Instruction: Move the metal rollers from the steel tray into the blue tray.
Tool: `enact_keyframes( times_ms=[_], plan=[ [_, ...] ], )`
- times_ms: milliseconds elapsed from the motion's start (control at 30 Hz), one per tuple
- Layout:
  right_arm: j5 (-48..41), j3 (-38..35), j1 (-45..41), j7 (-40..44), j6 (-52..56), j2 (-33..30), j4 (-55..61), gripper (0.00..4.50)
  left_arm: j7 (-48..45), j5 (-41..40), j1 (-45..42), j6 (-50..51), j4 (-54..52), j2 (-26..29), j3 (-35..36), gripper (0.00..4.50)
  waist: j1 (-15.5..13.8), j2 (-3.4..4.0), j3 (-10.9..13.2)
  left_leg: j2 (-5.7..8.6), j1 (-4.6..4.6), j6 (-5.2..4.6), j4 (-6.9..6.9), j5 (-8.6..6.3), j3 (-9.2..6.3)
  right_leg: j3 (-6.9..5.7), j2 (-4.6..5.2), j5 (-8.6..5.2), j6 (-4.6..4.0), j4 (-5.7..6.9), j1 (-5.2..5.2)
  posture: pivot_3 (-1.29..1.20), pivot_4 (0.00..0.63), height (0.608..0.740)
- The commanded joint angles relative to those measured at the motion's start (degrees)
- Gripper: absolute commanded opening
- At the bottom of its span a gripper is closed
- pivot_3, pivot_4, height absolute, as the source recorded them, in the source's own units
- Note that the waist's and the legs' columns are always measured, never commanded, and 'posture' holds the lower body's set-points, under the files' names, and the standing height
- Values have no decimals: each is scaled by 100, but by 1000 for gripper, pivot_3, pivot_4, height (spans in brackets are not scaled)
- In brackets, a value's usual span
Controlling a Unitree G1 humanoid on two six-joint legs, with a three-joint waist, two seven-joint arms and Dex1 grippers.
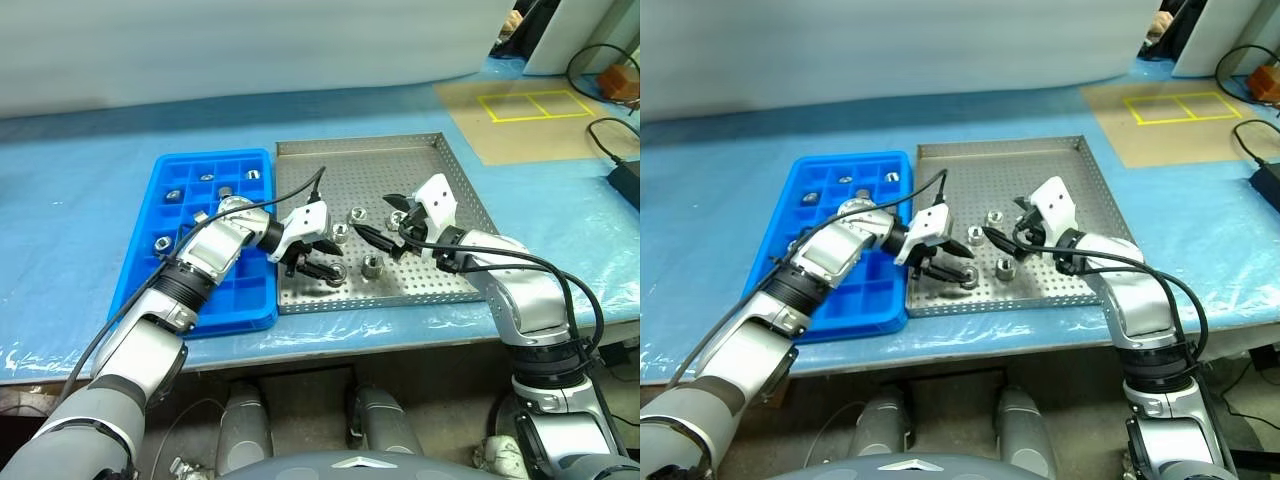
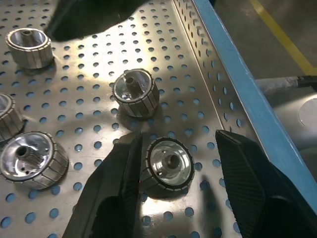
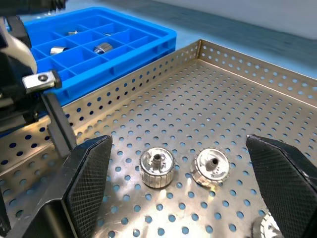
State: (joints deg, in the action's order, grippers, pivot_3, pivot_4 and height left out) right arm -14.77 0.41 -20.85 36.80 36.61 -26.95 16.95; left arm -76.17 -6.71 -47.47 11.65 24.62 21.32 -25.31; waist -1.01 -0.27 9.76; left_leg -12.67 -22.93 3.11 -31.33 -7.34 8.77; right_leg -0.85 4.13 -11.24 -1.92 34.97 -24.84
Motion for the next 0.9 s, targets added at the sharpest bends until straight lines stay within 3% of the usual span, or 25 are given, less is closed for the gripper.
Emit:
enact_keyframes(
  times_ms=[33,367,667,733,900],
  plan=[
    [-125,-228,162,-171,113,-83,504,4500,-73,210,-251,-374,391,-161,-34,2469,14,0,0,0,1,-3,-1,-2,0,0,0,0,1,-4,5,-404,150,740],
    [-193,-239,418,-448,299,-100,888,4500,39,634,-438,-879,1218,-553,11,2469,41,1,-1,1,11,-29,-14,-17,15,15,0,4,6,-16,18,-450,150,740],
    [-138,-157,380,-491,262,-134,809,4500,-18,964,-279,-1123,1446,-557,-32,2469,50,1,-1,1,31,-35,-15,-21,22,21,1,3,6,-18,34,-442,150,740],
    [-114,-121,359,-494,239,-132,772,4500,195,1043,-278,-1224,1480,-584,16,1949,50,1,-1,0,44,-36,-15,-22,24,22,1,3,6,-20,45,-435,150,740],
    [-84,-61,306,-493,199,-113,703,4500,-30,932,-242,-1127,1423,-559,49,1906,48,1,-1,0,61,-37,-13,-23,32,28,2,2,8,-21,57,-425,150,740]
  ],
)
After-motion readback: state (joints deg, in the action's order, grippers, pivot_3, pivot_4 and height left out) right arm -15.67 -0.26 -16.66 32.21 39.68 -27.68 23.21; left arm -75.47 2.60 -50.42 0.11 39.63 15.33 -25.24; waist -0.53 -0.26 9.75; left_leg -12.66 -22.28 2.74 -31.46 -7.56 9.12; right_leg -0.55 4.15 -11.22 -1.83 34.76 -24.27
